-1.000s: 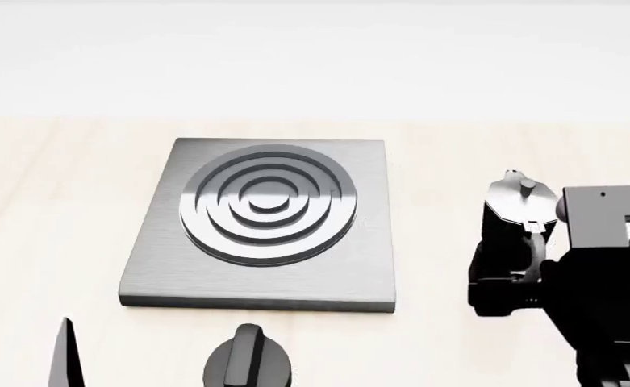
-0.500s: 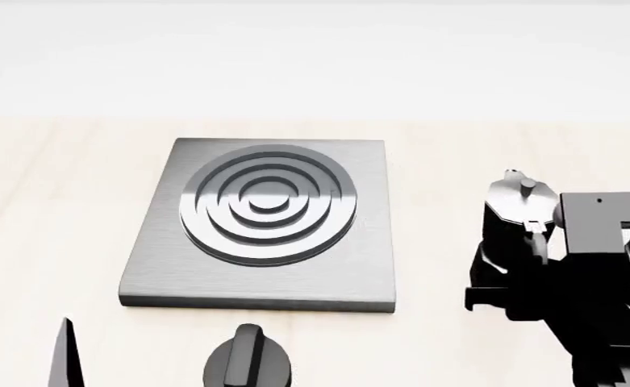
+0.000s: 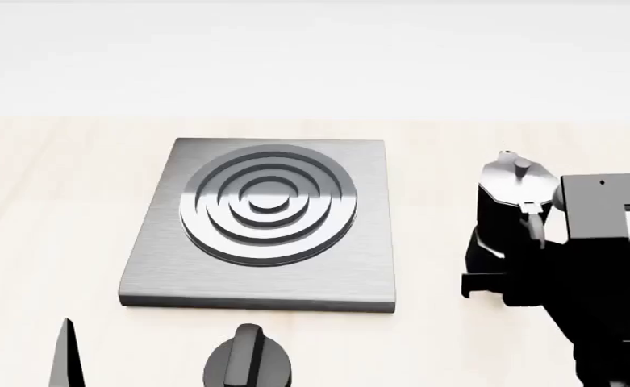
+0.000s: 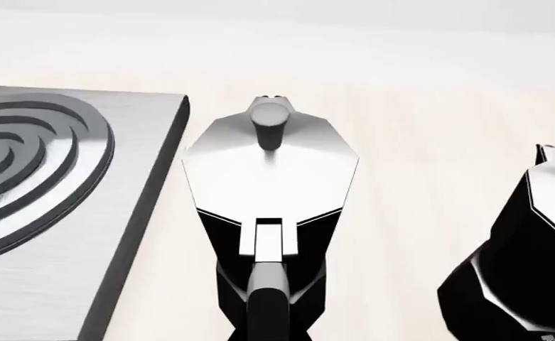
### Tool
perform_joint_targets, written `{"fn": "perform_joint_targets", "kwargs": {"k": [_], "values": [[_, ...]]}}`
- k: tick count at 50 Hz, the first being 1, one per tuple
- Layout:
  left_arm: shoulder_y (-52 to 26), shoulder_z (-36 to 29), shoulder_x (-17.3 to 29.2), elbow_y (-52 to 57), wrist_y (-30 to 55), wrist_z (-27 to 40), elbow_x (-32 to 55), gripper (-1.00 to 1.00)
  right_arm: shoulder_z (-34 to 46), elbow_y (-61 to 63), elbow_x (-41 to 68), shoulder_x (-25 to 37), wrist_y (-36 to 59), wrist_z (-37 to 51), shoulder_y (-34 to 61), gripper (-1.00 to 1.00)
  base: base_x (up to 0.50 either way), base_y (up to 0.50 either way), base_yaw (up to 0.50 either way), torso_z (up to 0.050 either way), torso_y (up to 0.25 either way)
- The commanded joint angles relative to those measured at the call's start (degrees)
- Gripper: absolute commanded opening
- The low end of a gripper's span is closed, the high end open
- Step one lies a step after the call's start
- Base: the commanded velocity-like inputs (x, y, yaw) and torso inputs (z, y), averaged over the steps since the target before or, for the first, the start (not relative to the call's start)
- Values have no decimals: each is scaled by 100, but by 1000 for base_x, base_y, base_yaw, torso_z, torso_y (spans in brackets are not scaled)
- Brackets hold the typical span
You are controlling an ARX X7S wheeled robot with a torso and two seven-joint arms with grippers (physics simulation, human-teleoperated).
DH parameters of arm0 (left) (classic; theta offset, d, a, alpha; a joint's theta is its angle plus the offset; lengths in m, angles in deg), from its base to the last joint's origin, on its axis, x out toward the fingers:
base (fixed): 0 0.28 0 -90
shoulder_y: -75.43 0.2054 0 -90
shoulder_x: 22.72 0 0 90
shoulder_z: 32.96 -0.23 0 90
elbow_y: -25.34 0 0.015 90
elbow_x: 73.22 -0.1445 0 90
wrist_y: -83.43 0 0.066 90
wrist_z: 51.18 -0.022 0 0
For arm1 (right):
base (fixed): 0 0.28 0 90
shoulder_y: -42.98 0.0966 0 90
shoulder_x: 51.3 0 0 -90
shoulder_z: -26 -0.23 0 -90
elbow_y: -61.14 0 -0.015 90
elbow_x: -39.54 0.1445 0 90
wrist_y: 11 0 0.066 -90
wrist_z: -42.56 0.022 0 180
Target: Put both moka pots on the stove.
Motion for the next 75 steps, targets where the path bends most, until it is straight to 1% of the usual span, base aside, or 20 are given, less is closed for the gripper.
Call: {"fn": "perform_joint_targets", "kwargs": {"k": [1,6,15,26,35,43,46,51,56,59,61,66,71,75], "values": [[-6,-13,12,0,-11,21,13,100,-225,1021,269,112,427,108,56,-100,0,0,0,0,0],[-14,-14,21,-5,-4,27,16,100,-234,1346,363,124,586,150,95,-100,0,0,0,0,2],[-24,-60,35,9,29,30,2,100,-43,1537,426,-116,895,202,648,-100,0,0,0,0,1],[-39,-71,47,-17,31,38,31,100,197,1437,417,-454,981,176,1160,-100,0,0,0,0,1],[-38,-74,76,21,46,33,79,100,385,1006,388,-938,901,130,1614,-100,0,0,0,0,1],[-57,-69,91,-6,63,36,112,100,686,140,189,-1458,565,-22,2098,-100,0,0,0,0,0],[-63,-74,91,-63,21,20,135,100,789,-537,53,-1718,280,-120,2354,-100,0,0,0,0,3],[-69,-76,116,-45,20,13,142,100,971,-1283,-117,-2021,-88,-264,2576,-100,0,0,0,0,0],[-78,-90,122,-100,-27,-21,194,100,1082,-2748,-310,-2584,-920,-498,2897,-100,0,0,0,0,0],[-55,-33,151,-74,-54,-15,246,100,1151,-3335,-327,-2794,-1206,-579,3084,-100,0,0,0,0,3],[-67,-14,147,-159,-103,-27,281,100,1442,-3658,19,-2847,-1381,-521,3219,-100,0,0,0,0,0],[-54,-32,149,-170,-111,-22,281,100,2774,-4211,1531,-2850,-1831,-238,3547,-100,0,0,0,0,0],[-30,-10,171,-180,-170,-31,320,100,4250,-4441,3095,-2852,-2306,-61,3705,-100,0,0,0,0,2],[-10,20,180,-210,-249,-33,355,100,5172,-4391,4052,-2852,-2549,66,3798,-100,0,0,0,0,0]]}}
